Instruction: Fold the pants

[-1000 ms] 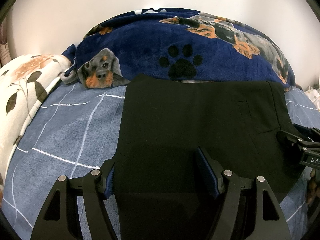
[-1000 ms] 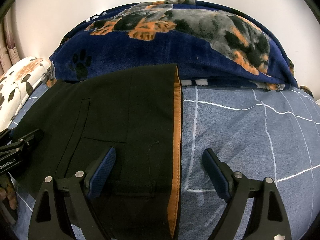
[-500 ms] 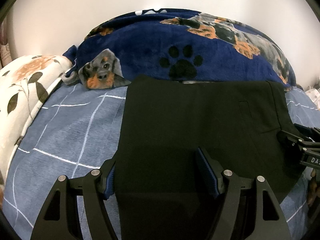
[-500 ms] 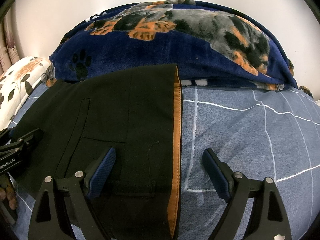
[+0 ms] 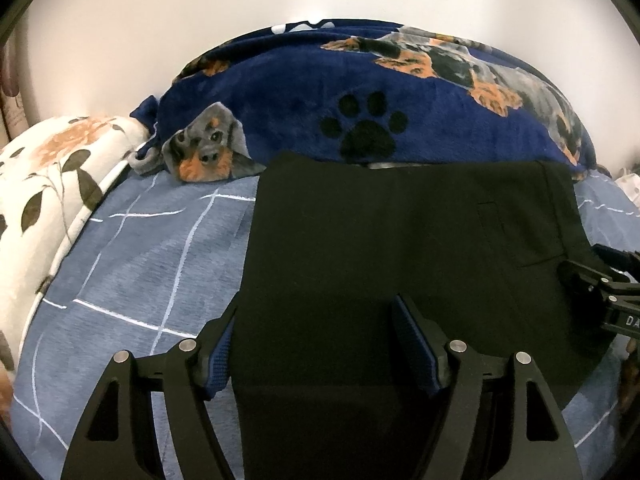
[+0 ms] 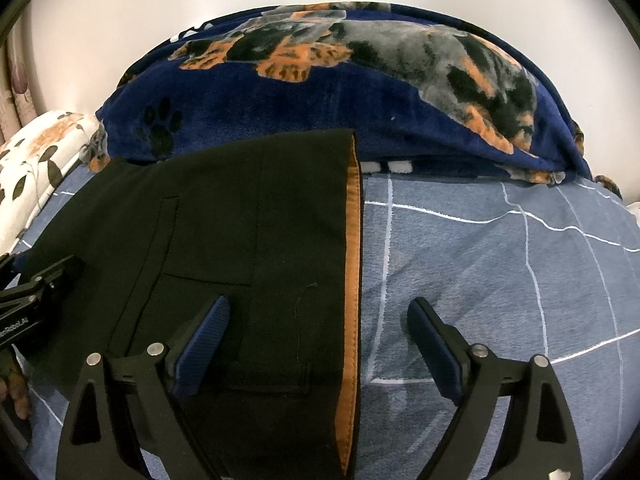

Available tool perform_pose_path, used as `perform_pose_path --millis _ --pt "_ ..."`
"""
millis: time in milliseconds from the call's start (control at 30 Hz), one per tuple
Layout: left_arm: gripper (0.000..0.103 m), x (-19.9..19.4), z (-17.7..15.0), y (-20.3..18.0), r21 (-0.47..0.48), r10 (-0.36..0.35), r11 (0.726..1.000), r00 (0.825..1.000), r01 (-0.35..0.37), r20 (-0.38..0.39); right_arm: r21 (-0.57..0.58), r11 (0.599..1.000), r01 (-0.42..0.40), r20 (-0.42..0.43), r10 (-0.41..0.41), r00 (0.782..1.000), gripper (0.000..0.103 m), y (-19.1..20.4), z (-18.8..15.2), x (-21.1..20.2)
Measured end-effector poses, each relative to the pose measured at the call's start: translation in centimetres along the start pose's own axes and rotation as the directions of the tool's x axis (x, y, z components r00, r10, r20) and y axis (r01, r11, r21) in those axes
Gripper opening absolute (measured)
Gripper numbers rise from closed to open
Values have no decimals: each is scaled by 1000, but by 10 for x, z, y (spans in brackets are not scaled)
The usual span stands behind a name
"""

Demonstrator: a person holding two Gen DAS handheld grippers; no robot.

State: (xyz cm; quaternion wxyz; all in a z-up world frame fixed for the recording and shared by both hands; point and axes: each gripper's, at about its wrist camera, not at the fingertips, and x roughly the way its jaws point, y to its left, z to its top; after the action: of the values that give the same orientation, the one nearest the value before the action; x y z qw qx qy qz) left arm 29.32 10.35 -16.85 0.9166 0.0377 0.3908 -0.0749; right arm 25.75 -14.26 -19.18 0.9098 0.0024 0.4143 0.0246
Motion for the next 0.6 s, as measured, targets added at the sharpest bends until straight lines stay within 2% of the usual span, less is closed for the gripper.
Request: perform_pose_path --millis 433,600 --pt "75 -2 3 6 13 28 999 999 -29 22 11 1000 -12 -3 12 1000 94 -2 1 -1" --pt "75 5 14 34 43 52 998 997 -54 56 6 1000 -17 20 16 1000 94 -3 0 -10"
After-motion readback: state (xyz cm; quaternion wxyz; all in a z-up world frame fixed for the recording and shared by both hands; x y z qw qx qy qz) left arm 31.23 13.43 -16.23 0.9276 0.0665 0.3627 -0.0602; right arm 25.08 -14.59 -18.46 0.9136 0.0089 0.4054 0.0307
